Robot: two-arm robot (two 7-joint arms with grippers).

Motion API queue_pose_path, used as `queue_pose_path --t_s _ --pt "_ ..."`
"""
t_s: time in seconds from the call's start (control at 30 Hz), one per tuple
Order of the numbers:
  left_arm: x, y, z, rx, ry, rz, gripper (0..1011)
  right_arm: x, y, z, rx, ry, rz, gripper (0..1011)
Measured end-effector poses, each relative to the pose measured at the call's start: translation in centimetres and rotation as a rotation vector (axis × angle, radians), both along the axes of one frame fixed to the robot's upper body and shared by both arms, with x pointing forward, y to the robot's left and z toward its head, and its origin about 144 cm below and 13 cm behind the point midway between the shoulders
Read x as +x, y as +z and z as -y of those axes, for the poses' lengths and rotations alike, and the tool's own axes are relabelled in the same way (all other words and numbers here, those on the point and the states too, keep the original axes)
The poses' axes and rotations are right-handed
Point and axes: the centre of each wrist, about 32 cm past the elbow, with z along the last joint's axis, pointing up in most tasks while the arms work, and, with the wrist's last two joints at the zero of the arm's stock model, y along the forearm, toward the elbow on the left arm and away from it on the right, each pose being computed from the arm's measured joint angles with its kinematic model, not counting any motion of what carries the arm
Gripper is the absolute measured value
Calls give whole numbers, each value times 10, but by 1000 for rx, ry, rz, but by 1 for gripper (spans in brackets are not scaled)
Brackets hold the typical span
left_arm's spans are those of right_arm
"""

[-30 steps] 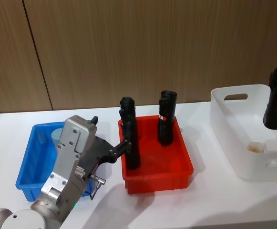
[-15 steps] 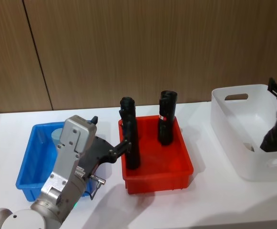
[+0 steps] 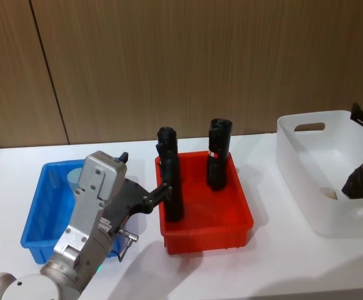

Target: Pick the cotton swabs from the blue box and place them into the white box.

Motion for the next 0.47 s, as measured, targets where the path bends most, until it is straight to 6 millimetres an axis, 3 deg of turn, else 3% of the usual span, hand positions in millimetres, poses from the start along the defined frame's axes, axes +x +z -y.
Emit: queue_pose_path --t_s 0.47 --pt "0 0 0 0 0 0 1004 0 0 1 0 -3 1 1002"
